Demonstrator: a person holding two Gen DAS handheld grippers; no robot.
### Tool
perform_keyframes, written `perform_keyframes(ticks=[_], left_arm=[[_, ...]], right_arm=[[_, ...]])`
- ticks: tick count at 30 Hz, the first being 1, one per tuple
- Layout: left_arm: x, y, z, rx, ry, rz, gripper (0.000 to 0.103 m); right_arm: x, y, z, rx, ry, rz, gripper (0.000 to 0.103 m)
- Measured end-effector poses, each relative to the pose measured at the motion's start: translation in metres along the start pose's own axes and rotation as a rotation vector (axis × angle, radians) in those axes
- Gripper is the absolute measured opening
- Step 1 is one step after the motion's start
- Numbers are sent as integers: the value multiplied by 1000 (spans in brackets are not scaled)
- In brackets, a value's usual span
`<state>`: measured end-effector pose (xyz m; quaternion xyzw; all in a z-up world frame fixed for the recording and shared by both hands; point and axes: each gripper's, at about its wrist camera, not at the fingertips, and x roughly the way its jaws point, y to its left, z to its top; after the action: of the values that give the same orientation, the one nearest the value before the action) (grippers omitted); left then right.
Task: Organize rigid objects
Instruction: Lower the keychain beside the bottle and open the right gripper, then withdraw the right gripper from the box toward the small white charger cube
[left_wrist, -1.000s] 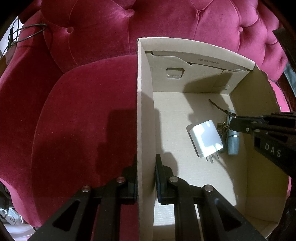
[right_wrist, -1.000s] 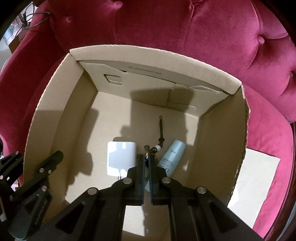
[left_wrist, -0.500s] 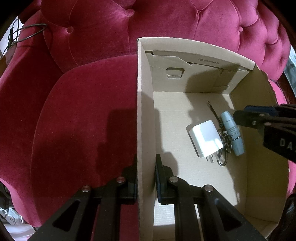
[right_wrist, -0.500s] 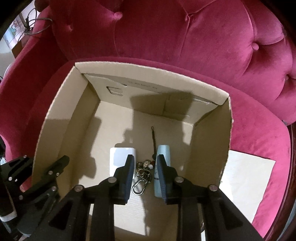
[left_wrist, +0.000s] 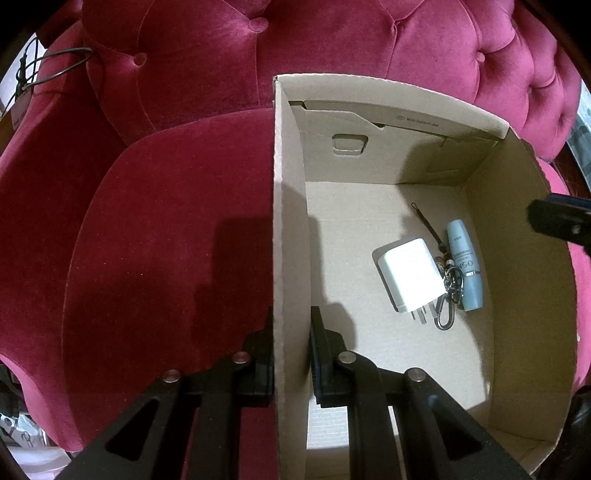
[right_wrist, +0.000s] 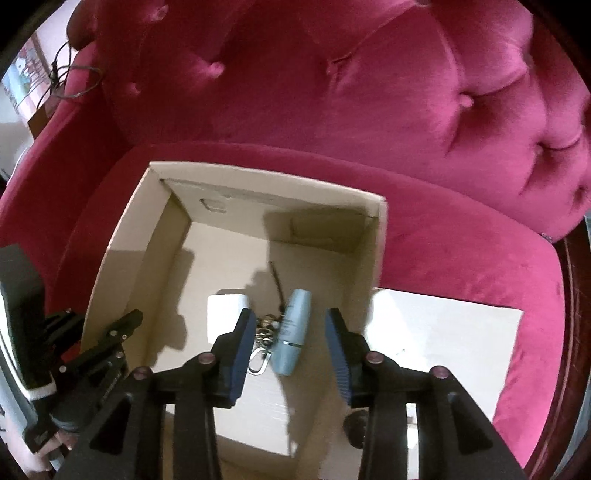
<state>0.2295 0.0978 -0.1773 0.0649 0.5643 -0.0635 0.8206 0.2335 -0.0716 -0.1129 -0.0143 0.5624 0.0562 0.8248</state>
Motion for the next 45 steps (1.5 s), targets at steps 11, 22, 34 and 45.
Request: perform_keyframes(ticks=[11,22,34,45], left_arm=[[2,1,0,0,0,1,15],[1,0,-1,3,1,6,15],[2,1,-1,-1,2,4,15],[4,0,0,0,7,5,15]], right_arm=[[-36,-50,-25,45,-27,-61,66],[-49,-90,-55,114,-39,-67,97],[-35,-114,-91,150,-26,-91,101],[-4,-126,-121,214,25,-97,101]])
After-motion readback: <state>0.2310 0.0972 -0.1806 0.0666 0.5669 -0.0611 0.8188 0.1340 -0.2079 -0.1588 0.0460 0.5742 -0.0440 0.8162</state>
